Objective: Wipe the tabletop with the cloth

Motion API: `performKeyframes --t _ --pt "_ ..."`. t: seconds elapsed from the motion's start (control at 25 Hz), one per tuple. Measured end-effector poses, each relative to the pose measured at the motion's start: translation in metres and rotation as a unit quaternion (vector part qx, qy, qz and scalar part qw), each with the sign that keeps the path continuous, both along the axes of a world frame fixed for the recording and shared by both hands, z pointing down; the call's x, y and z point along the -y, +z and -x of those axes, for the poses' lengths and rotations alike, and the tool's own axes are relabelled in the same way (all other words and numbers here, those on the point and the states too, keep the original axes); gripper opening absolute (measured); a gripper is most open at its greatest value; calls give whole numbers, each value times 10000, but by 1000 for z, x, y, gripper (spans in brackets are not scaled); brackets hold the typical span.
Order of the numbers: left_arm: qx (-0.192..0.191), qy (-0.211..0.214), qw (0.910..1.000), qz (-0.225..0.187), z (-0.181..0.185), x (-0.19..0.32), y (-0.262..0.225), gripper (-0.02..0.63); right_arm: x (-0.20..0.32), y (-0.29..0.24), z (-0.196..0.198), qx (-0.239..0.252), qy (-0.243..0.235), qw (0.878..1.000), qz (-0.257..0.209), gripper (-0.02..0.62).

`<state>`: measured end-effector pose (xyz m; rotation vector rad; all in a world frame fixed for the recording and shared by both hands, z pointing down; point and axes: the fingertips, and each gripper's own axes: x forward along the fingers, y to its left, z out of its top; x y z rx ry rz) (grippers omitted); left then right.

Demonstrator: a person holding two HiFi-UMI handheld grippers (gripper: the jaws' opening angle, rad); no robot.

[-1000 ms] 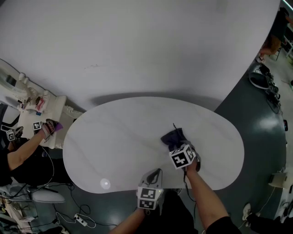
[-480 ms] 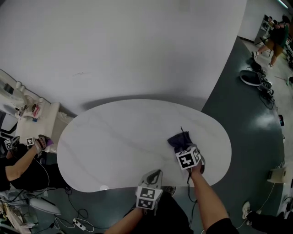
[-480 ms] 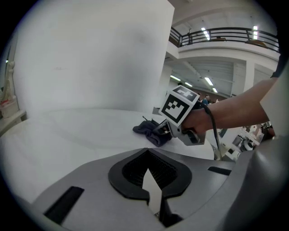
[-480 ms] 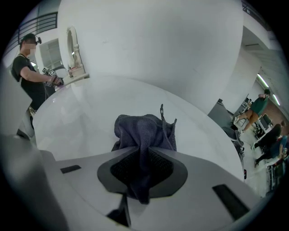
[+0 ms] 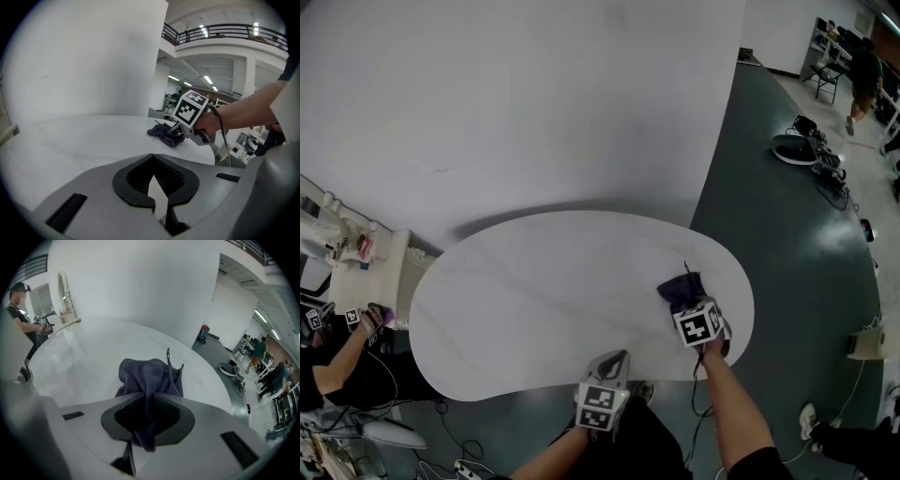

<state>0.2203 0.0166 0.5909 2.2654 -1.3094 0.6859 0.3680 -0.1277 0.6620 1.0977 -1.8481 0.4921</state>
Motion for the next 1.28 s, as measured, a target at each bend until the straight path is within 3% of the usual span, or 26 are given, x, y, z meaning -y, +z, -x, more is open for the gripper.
performKeyframes --t 0.48,0.8,1.28 --pt "57 241 9997 83 -32 -2 7 3 -13 -1 -71 -93 365 9992 -122 41" --pt "24 189 9995 243 -44 9 19 3 -24 0 -77 -298 391 9984 -282 40" --pt "-75 157 9993 321 -59 14 30 4 -69 3 -71 11 518 9982 -303 40"
